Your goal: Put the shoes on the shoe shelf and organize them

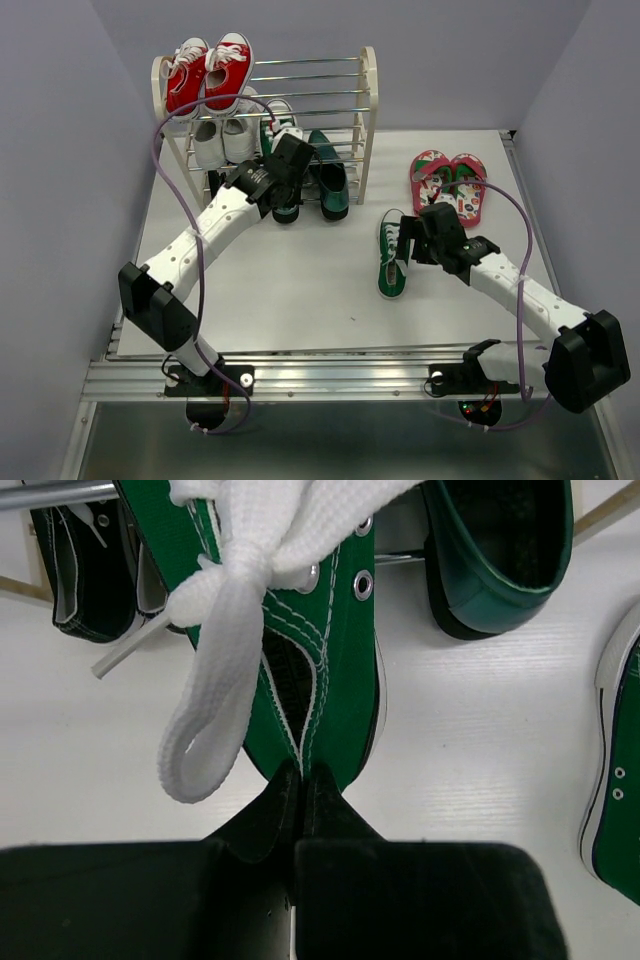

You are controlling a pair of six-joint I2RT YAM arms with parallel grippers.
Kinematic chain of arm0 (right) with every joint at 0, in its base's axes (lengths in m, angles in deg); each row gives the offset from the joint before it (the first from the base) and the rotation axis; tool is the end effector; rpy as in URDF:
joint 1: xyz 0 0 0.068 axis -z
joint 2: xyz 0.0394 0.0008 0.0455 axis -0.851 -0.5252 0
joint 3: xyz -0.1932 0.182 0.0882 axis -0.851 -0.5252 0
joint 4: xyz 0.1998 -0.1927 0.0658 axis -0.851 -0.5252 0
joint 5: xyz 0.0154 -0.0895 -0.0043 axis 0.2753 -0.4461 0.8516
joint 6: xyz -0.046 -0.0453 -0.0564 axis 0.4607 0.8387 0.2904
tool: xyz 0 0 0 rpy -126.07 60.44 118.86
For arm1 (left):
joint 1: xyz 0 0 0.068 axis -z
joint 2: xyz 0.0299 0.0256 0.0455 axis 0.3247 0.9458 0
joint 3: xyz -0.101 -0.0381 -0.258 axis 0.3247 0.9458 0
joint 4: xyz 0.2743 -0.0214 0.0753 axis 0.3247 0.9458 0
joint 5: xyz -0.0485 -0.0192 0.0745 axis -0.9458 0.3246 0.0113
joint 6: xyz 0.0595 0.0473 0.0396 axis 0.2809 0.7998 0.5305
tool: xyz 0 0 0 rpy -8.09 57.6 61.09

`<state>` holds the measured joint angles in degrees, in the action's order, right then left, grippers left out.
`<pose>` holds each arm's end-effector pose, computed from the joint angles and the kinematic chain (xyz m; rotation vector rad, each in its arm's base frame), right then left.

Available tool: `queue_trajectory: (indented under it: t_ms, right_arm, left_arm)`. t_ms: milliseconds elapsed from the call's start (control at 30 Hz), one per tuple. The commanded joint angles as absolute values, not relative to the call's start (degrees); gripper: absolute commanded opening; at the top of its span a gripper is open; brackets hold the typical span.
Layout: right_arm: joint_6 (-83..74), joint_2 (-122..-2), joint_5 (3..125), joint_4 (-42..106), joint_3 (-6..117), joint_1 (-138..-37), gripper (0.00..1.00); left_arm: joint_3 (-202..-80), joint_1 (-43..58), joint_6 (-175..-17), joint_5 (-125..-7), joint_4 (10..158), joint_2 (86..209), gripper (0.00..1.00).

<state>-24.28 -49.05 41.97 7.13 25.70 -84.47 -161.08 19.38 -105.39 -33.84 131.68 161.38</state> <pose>0.2690 0.1111 0.2097 0.1286 2.3727 0.1396 0.3238 -0.2166 0.3616 0.1242 2.2347 -0.0726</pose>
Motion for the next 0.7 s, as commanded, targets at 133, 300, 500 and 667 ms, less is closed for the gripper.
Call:
queue_trajectory:
  t_ms: [133, 300, 500, 667]
  right_arm:
    - [-23.5, -49.0, 42.4, 9.2, 25.2, -84.0, 1.00]
    - [-23.5, -48.9, 42.5, 9.1, 25.2, -84.0, 1.00]
    - [-23.4, -48.4, 42.4, 9.2, 25.1, -84.0, 1.00]
    - [-23.4, -48.8, 42.5, 9.2, 25.3, -84.0, 1.00]
  left_arm:
    - [-173.3, 17.6, -96.8, -32.5, 126.9, 165.1, 0.00]
    - [-179.0, 17.0, -95.8, -30.0, 129.5, 169.5, 0.00]
    - [-184.2, 15.5, -95.8, -28.9, 131.5, 173.8, 0.00]
    - [-188.1, 13.8, -95.0, -29.2, 132.2, 176.0, 0.00]
